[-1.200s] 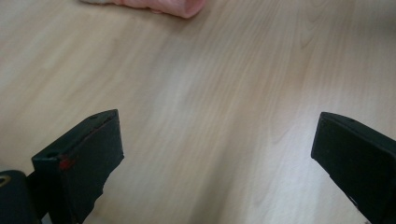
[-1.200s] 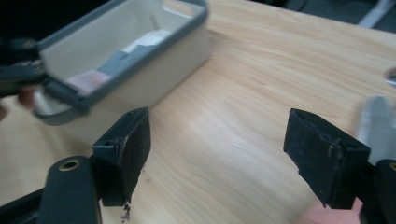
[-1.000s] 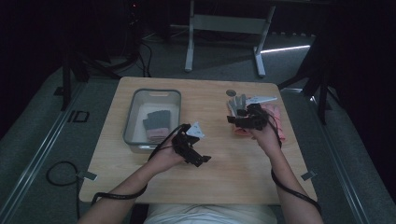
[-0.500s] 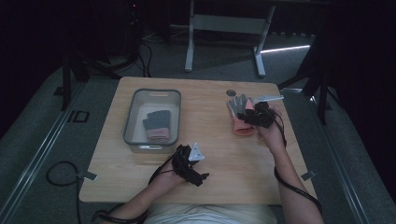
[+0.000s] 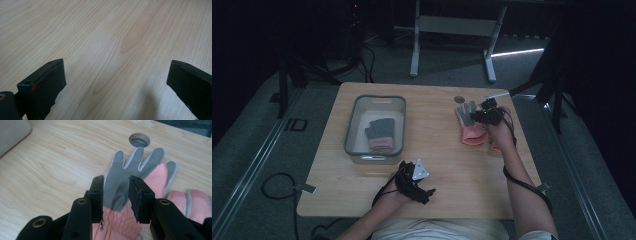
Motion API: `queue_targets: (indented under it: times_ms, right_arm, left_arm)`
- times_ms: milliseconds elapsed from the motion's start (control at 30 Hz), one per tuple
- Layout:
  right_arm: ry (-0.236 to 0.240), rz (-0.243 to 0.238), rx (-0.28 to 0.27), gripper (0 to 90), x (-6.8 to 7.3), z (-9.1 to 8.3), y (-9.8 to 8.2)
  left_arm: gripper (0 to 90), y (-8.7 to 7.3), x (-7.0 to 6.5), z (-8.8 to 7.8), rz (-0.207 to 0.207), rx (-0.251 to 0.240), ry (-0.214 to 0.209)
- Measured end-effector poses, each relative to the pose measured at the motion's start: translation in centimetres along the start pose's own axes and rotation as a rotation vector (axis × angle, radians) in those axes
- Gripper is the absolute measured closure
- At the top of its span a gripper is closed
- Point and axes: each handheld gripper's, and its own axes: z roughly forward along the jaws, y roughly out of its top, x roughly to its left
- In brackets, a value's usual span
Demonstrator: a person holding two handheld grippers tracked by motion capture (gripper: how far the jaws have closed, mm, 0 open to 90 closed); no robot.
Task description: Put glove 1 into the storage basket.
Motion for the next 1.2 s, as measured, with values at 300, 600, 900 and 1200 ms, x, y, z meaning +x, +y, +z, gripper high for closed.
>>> queue_targets:
  times_ms: [300, 600, 900, 1200]
  right_arm:
    - [-0.038, -0.089, 0.095, 61.6, -0.4, 4.6, 0.2]
    - [-0.035, -0.017, 0.116, 76.9, 0.0, 6.9, -1.6]
    - [-0.034, 0.088, 0.045, 88.5, 0.4, 5.0, -1.5]
    - [-0.05, 0.106, -0.063, 88.8, 4.4, -1.4, -0.6]
  left_arm:
    - [1.9, -0.3, 0.1, -0.1, -0.024, -0.043, 0.018]
    - [1.9, -0.3, -0.4, -0.3, -0.025, -0.066, 0.013]
    - [1.9, -0.4, -0.7, 0.1, 0.006, -0.038, 0.016]
    - [1.9, -0.9, 0.0, -0.3, 0.002, -0.071, 0.024]
